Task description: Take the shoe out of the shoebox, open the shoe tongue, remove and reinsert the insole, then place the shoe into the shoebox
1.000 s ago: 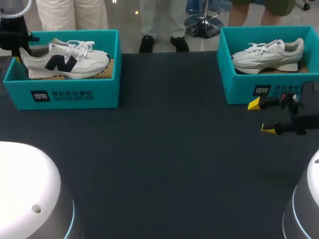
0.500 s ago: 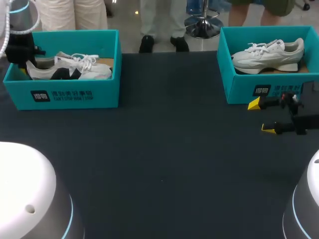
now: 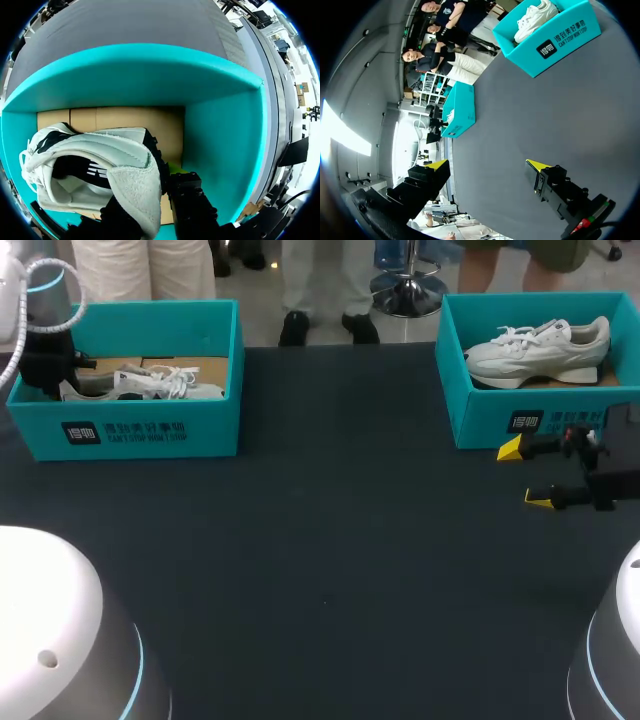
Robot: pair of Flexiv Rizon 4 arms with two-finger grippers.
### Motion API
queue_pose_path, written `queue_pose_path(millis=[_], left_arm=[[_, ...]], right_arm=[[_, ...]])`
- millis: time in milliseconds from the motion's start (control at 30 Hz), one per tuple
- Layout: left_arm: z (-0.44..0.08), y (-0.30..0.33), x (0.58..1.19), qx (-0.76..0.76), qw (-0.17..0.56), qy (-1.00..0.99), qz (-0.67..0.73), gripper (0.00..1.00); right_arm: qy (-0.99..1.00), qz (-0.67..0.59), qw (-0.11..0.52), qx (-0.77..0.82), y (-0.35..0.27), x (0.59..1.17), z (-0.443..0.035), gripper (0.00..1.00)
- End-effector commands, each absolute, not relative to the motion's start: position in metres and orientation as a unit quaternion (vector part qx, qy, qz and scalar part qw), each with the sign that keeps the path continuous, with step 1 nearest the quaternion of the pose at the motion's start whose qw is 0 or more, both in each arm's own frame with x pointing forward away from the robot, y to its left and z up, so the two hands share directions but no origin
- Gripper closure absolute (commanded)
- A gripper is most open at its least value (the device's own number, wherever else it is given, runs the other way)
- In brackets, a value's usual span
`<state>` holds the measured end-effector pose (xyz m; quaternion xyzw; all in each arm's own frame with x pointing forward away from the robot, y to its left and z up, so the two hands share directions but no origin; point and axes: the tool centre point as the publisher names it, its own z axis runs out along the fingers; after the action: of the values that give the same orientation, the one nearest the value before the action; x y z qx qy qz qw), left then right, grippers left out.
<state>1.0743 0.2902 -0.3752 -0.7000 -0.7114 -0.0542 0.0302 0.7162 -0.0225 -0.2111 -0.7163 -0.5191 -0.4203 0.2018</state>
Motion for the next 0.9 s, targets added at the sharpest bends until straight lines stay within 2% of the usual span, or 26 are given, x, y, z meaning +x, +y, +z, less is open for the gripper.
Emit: queue_pose_path(millis=[33,67,133,267,333,467,667,733,900], left_arm=[[-0.378,0.291,1.077,-0.7,0.031,-0.711,-0.051,1.0],[-0.379,0.291,1.076,-0.7,0.032,-0.711,-0.05,0.97],[-0.38,0.291,1.075,-0.701,0.034,-0.711,-0.051,0.65],[-0.376,0.29,1.072,-0.705,0.035,-0.707,-0.047,0.51],[-0.371,0.289,1.071,-0.706,0.03,-0.706,-0.045,0.37],[-0.359,0.287,1.069,-0.708,0.021,-0.705,-0.038,0.33],[-0.334,0.282,1.064,-0.704,0.011,-0.709,-0.026,0.31],[-0.321,0.279,1.061,-0.7,0.009,-0.714,-0.024,0.27],[-0.29,0.274,1.057,-0.686,0.009,-0.728,-0.02,0.07]], right_arm=[[-0.519,-0.419,0.201,-0.717,-0.022,0.715,-0.211,0.0],[-0.519,-0.419,0.201,-0.717,-0.022,0.715,-0.211,0.0],[-0.519,-0.419,0.201,-0.717,-0.022,0.715,-0.211,0.0],[-0.519,-0.419,0.201,-0.717,-0.022,0.715,-0.211,0.0],[-0.519,-0.419,0.201,-0.717,-0.022,0.715,-0.211,0.0],[-0.519,-0.419,0.201,-0.717,-0.022,0.715,-0.211,0.0],[-0.519,-0.419,0.201,-0.717,-0.022,0.715,-0.211,0.0],[-0.519,-0.419,0.201,-0.717,-0.022,0.715,-0.211,0.0],[-0.519,-0.419,0.201,-0.717,-0.022,0.715,-0.211,0.0]])
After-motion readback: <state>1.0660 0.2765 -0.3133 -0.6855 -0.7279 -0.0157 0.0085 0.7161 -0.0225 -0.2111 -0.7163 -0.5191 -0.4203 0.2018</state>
